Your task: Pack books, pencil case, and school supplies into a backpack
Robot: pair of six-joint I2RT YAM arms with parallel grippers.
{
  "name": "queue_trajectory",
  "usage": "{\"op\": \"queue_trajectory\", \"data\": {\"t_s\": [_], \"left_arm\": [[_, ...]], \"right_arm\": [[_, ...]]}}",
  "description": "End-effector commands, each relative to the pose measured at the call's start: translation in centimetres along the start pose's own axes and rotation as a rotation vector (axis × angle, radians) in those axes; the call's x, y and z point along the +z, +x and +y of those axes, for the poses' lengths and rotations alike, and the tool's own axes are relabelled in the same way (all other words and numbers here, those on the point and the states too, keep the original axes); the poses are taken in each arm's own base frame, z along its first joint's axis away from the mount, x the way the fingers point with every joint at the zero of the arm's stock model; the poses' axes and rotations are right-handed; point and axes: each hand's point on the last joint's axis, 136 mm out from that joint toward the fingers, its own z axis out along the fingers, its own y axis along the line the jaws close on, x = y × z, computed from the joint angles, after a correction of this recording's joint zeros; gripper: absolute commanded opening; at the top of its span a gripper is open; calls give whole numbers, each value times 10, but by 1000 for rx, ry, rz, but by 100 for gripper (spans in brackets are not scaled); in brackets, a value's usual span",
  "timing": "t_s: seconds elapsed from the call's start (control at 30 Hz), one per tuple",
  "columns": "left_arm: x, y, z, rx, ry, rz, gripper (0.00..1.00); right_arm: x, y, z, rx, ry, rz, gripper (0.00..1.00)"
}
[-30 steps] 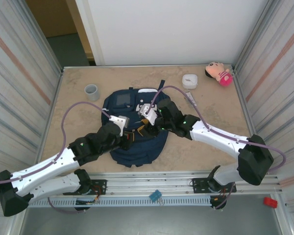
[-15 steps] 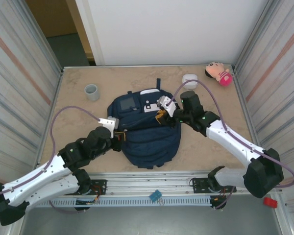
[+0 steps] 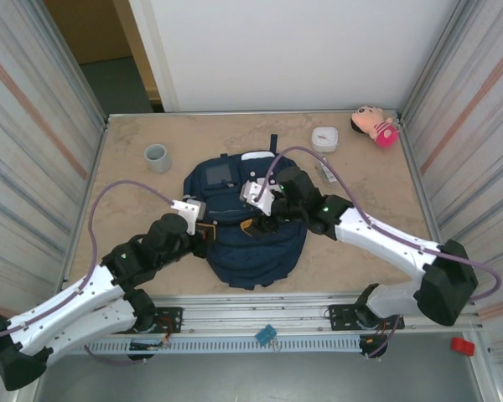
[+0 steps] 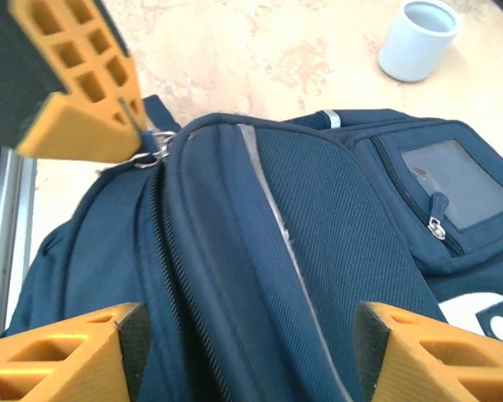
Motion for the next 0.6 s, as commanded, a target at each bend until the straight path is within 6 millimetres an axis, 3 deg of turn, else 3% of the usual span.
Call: {"op": "queue_trajectory", "data": {"t_s": [0.0,0.1,0.17,0.37,0.57], "left_arm": [[-15,-41,-26,10,111,-134,0],[-16,-40,-27,9,126,-139,0],[-16,-39,-25,5,114,-137,0],[-16,-33,12,-10,-75,-122,0],[-7,-27,43,-70,-141,-98,0]], "right_arm": [[13,-14,-7,-33,1,-24,66],[24,-14,-8,-38,-21,-23,62],[27,-16,-5,-49,-50,-21,52],[8,-23,18,-136,-181,-76,0],[-13,-27,26,-177,-265,-116,0]]}}
